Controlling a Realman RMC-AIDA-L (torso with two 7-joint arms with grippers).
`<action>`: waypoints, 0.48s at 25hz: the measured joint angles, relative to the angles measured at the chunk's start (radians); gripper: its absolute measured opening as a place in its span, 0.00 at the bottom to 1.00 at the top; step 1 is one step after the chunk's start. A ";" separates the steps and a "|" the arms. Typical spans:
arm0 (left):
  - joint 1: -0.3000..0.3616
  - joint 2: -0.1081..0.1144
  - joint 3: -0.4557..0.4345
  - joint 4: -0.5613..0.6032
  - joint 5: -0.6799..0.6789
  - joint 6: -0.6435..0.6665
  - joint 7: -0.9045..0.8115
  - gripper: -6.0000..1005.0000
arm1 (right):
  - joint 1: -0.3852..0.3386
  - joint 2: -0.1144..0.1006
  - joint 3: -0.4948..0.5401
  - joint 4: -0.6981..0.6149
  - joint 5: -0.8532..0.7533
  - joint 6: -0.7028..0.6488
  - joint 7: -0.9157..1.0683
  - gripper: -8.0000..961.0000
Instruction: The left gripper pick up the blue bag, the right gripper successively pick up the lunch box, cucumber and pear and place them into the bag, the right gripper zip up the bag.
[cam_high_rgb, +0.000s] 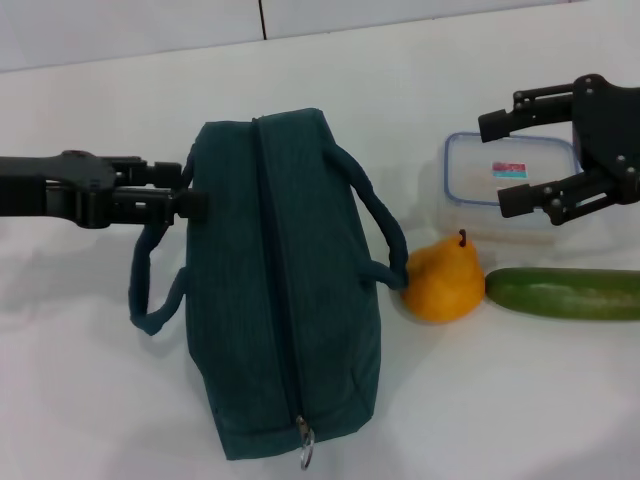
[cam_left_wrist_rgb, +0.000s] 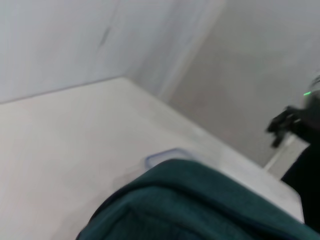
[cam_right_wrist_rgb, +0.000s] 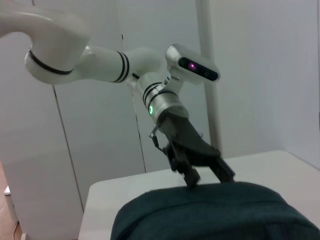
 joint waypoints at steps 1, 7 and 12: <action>-0.010 -0.013 0.000 -0.032 0.012 0.001 -0.015 0.81 | 0.004 0.002 0.000 -0.003 0.000 0.000 0.000 0.86; -0.004 -0.007 -0.001 -0.016 0.002 0.002 -0.087 0.81 | 0.003 0.011 0.000 -0.036 0.002 0.002 0.009 0.86; 0.003 -0.009 -0.001 0.012 0.004 0.002 -0.139 0.80 | 0.009 0.011 0.000 -0.037 0.005 0.008 0.017 0.86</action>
